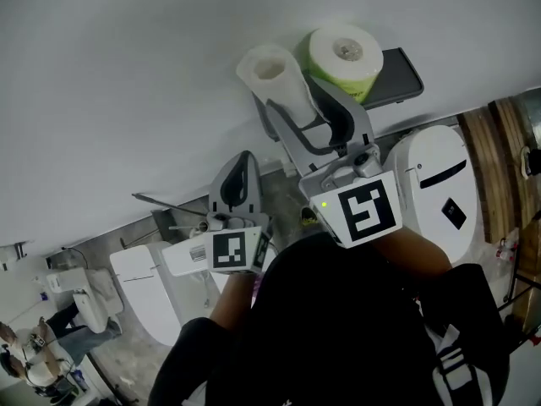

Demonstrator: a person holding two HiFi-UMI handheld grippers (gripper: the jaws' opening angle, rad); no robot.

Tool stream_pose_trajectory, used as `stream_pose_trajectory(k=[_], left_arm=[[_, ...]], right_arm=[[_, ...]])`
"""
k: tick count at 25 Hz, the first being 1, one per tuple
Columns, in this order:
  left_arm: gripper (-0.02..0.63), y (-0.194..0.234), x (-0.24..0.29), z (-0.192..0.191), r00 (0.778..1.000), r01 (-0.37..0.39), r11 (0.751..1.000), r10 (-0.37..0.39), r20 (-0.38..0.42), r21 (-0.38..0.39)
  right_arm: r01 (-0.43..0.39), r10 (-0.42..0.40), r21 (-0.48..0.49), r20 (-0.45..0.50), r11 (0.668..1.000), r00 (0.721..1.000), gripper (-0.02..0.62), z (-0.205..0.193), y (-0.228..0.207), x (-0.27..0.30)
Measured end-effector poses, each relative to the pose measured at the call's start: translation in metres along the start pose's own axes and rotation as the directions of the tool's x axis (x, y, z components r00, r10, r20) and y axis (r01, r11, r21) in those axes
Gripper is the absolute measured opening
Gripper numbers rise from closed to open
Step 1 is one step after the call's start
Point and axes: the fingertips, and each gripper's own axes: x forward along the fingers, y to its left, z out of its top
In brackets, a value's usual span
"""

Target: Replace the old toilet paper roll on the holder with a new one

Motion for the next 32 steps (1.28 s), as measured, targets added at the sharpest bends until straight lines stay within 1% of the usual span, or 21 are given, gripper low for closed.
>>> stream_pose_trajectory(k=[2, 5, 9, 13, 19, 20, 22, 24, 26, 30, 32], left_arm=[[0.021, 0.004, -0.001, 0.000, 1.000, 0.007, 1.000, -0.007, 0.023, -0.003], [0.021, 0.010, -0.004, -0.007, 1.000, 0.008, 1.000, -0.008, -0.005, 0.007], [0.021, 0.009, -0.006, -0.005, 0.999, 0.022, 1.000, -0.022, 0.030, -0.013], [0.021, 0.014, -0.005, -0.013, 1.000, 0.028, 1.000, -0.027, 0.002, -0.004], [0.021, 0.016, -0.004, -0.004, 0.999, 0.038, 0.999, -0.037, 0.035, -0.001], [0.021, 0.016, -0.004, -0.004, 0.999, 0.039, 0.999, -0.039, 0.034, -0.001], [0.021, 0.015, -0.003, -0.005, 0.999, 0.042, 0.999, -0.041, 0.036, -0.006], [0.021, 0.015, -0.003, -0.006, 0.998, 0.043, 0.999, -0.042, 0.038, -0.008], [0.021, 0.015, -0.003, -0.007, 0.998, 0.043, 0.999, -0.043, 0.035, -0.006], [0.023, 0.015, -0.003, -0.006, 0.999, 0.041, 0.999, -0.041, 0.033, -0.005], [0.021, 0.012, -0.002, -0.006, 0.998, 0.046, 0.999, -0.046, 0.034, 0.000]], right_arm=[[0.034, -0.035, -0.015, -0.036, 0.999, 0.999, 0.213, -0.012, 0.000, 0.000], [0.064, -0.065, -0.019, -0.041, 0.998, 0.997, 0.212, -0.017, 0.000, -0.005], [0.065, -0.066, -0.020, -0.047, 0.998, 0.997, 0.212, -0.021, 0.000, -0.018], [0.060, -0.061, -0.032, -0.048, 0.998, 0.997, 0.209, -0.029, -0.002, -0.018], [0.152, -0.154, -0.081, -0.025, 0.985, 0.988, 0.207, -0.027, -0.002, -0.006], [0.147, -0.150, -0.077, -0.030, 0.986, 0.988, 0.207, -0.028, -0.001, -0.007], [0.102, -0.105, -0.044, -0.065, 0.994, 0.992, 0.211, -0.034, 0.002, -0.007], [0.043, -0.044, -0.011, -0.099, 0.999, 0.994, 0.262, -0.039, 0.006, -0.010], [0.007, -0.010, -0.032, -0.110, 0.999, 0.994, 0.290, -0.037, 0.008, -0.016], [-0.025, 0.013, -0.105, -0.112, 0.994, 0.994, 0.295, -0.030, 0.011, -0.036], [-0.027, 0.014, -0.120, -0.114, 0.992, 0.993, 0.295, -0.024, 0.010, -0.048]])
